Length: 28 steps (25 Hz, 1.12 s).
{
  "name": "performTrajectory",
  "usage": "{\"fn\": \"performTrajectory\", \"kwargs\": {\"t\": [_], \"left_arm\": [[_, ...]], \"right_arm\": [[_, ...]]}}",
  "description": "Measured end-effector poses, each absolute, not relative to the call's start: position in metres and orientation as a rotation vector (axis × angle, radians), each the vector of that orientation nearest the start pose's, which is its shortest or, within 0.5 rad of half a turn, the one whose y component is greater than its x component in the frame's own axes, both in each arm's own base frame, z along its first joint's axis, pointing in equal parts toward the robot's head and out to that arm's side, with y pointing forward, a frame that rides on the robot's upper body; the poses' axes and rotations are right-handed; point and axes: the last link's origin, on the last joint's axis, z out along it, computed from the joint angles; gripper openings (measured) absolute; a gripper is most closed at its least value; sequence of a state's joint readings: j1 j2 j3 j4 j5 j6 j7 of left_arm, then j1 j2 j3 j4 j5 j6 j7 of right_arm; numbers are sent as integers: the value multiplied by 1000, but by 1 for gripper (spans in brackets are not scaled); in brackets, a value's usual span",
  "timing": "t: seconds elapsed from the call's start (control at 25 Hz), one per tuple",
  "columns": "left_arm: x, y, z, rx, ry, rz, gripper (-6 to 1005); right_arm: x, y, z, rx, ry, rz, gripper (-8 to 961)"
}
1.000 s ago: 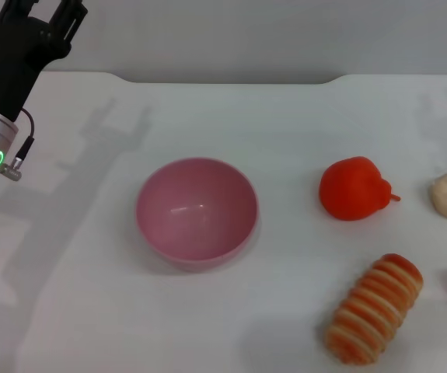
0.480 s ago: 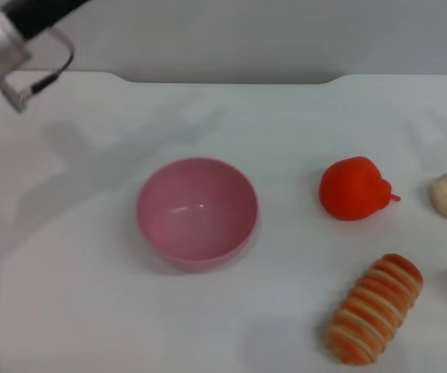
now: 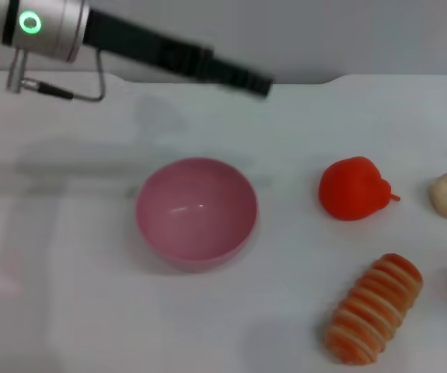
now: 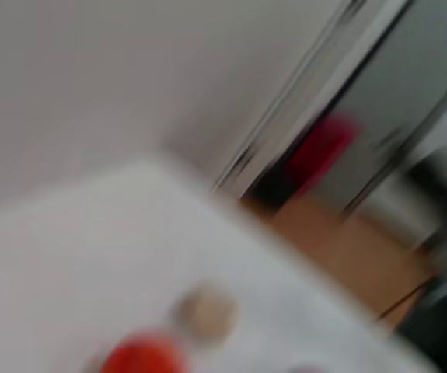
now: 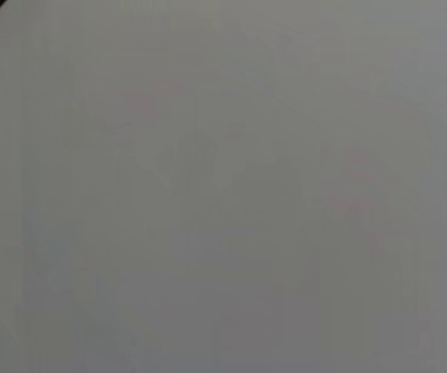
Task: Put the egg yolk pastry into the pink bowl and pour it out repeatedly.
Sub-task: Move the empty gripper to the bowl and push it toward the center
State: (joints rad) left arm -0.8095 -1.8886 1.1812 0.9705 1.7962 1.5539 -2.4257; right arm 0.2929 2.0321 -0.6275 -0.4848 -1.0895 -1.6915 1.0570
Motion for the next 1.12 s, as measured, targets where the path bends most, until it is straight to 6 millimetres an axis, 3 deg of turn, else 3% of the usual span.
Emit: {"fn": "performTrajectory", "kwargs": {"t": [0.12, 0.24, 0.4, 0.68, 1.12], "left_arm": [[-115, 400, 46, -2807, -1198, -203, 697], [-120, 399, 47, -2716, -1215, -74, 695], [-126, 398, 50, -2570, -1190, 104, 692], [-129, 390, 34, -2353, -1058, 443, 687], [-139, 389, 8, -2385, -1109, 366, 680]], "right_arm": [[311, 282, 108, -1776, 400, 1333, 580], [316, 278, 110, -1755, 402, 1321, 580], [319, 278, 110, -1738, 418, 1312, 580], [320, 280, 110, -1730, 427, 1307, 580], [320, 285, 106, -1721, 450, 1301, 580]]}}
